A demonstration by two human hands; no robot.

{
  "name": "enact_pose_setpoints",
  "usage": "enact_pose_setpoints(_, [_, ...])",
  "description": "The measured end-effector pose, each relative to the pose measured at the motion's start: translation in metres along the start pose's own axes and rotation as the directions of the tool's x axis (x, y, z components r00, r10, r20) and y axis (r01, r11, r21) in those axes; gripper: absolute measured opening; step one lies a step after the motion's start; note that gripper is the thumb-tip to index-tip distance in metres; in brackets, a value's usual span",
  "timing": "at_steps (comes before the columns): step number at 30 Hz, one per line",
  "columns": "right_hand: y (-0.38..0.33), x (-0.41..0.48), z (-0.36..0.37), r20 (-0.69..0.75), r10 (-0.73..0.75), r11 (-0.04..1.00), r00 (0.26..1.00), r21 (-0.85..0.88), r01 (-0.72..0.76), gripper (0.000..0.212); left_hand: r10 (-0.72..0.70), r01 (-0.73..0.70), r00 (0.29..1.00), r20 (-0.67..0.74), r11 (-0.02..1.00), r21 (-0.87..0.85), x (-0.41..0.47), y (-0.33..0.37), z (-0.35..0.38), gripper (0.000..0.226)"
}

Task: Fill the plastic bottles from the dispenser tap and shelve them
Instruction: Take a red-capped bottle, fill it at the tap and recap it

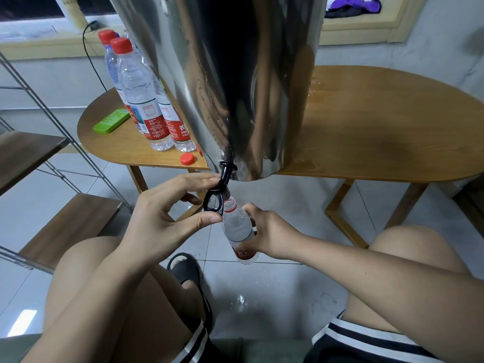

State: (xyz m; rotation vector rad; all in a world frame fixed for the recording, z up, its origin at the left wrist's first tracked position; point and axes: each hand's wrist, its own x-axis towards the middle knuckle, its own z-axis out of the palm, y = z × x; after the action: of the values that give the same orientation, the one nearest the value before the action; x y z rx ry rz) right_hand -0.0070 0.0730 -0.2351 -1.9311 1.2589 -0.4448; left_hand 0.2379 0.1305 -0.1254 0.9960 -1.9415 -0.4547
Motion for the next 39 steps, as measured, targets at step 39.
enact_pose_setpoints(39, [-0.019,-0.016,-0.032,-0.108,-0.003,0.989,0.994,0.148,0.019,0.064,-0.263,0.317,0.948,-0.180,0.827,0.463,0.053,-0.070,0.007,0.028])
